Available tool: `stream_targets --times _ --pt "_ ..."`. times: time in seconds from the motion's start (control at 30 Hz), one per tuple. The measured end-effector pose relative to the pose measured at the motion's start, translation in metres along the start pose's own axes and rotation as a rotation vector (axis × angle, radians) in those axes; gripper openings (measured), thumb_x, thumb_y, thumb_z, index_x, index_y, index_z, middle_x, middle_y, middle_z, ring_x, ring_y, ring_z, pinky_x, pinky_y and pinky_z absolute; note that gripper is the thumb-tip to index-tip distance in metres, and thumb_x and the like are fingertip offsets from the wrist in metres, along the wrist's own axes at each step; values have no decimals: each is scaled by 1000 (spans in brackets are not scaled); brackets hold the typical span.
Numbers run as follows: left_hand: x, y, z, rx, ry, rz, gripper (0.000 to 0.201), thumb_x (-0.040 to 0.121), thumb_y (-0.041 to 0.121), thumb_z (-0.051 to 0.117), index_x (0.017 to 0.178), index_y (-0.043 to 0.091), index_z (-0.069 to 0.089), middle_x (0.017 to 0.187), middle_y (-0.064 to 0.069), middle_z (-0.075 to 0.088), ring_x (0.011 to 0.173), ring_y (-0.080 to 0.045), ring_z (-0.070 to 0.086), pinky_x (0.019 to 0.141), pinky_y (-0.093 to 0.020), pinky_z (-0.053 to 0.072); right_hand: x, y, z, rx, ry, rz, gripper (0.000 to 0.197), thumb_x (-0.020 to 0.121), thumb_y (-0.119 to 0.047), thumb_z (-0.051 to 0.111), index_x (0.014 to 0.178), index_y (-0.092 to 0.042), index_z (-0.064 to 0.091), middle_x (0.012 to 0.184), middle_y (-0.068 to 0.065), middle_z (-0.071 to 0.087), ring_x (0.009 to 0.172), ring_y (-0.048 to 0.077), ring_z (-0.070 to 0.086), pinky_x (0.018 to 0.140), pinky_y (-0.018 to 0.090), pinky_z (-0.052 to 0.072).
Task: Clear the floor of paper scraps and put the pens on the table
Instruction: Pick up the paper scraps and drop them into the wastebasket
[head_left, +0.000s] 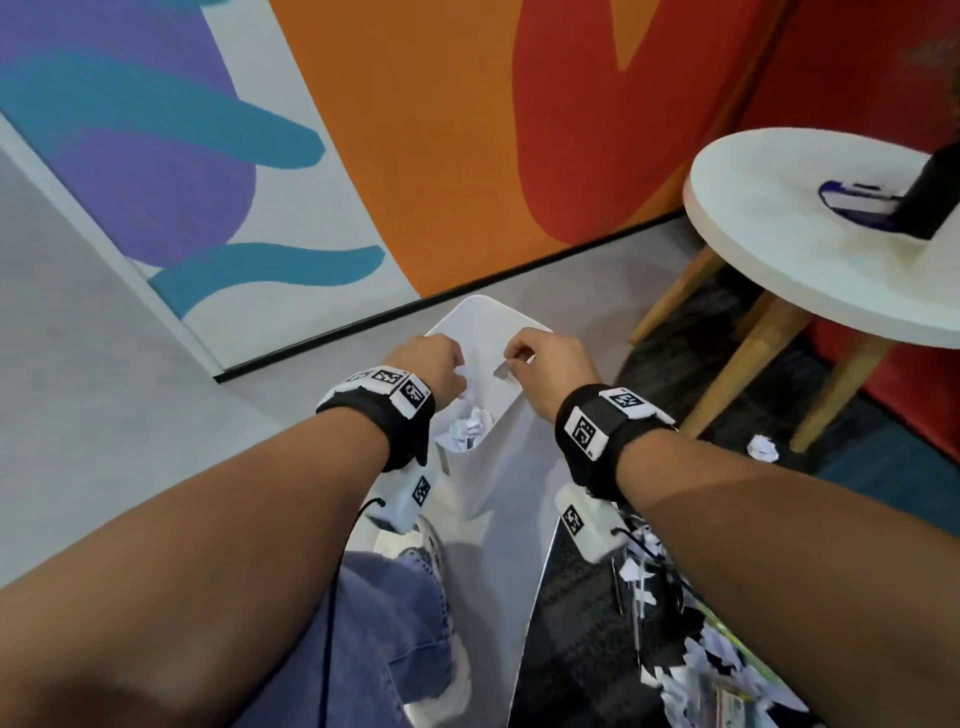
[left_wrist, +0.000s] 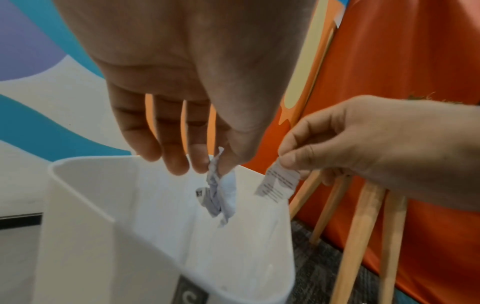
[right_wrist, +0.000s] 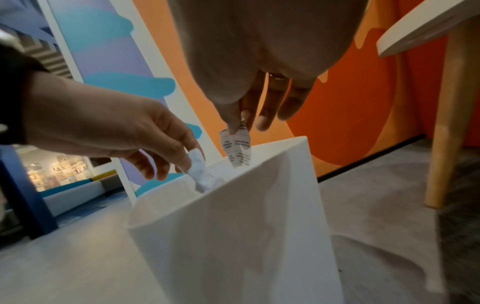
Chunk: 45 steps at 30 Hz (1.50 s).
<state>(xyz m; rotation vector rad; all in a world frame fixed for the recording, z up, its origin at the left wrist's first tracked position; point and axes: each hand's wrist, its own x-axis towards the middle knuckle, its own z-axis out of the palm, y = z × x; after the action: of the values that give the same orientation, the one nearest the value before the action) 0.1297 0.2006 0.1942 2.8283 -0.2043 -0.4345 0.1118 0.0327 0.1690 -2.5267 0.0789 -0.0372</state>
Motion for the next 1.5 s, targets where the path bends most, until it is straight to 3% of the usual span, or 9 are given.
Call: stream_targets --times 0.17,0.33,0.67,0.87,1.0,1.07,1.2,1.37,1.5 --pt "9 -6 6 31 -60 -3 33 87 27 63 119 20 61 117 -5 63 106 -25 60 76 -27 42 1 23 6 -29 -35 13 7 85 -26 64 84 -33 64 85 -10 66 95 18 59 81 32 50" --pt "10 0 7 62 -66 25 32 89 34 60 120 23 59 115 -2 63 103 -24 60 74 -28 42 -4 33 1 -119 -141 -76 20 92 -37 58 106 -31 69 109 -7 70 111 20 54 98 34 40" --pt "-25 98 16 -52 97 367 20 82 30 50 93 31 66 91 4 69 89 -22 63 83 -37 53 -49 98 -28 4 -25 179 17 93 -31 55 102 -22 67 94 2 71 92 25 63 85 36 51" --pt "-29 137 94 58 -208 432 19 87 20 54 100 23 68 103 -1 68 97 -27 63 78 -29 49 -106 178 -19 71 -146 539 12 88 -21 61 84 -20 72 85 7 70 83 26 64 70 27 49" --pt "-21 140 160 76 -448 363 19 86 17 56 99 21 69 105 -2 68 100 -25 63 83 -29 49 -143 233 3 153 -245 748 19 91 -16 55 83 -16 73 98 6 72 96 25 65 91 38 51" --pt "-17 142 190 82 -529 332 19 85 17 55 97 22 69 104 0 69 98 -23 64 84 -29 51 -159 255 14 192 -297 768 21 94 -16 53 106 -14 70 96 9 67 89 26 63 84 34 51" --pt "-10 150 237 59 -608 289 14 83 18 59 91 26 67 102 4 67 96 -19 63 82 -26 50 -186 287 33 53 -435 889 13 84 -29 72 92 -18 70 105 2 70 97 21 65 87 26 52" --pt "-3 158 289 63 -700 265 10 84 20 64 88 28 64 99 5 66 92 -17 63 72 -22 43 -190 309 64 -51 -635 849 33 86 -34 68 114 -14 68 124 6 62 113 26 59 97 32 49" --pt "-1 156 324 50 -715 245 11 82 18 66 84 26 58 95 -1 67 91 -23 64 79 -30 52 -186 320 86 -34 -678 815 35 91 -25 63 125 -15 59 125 9 61 112 28 58 93 33 49"
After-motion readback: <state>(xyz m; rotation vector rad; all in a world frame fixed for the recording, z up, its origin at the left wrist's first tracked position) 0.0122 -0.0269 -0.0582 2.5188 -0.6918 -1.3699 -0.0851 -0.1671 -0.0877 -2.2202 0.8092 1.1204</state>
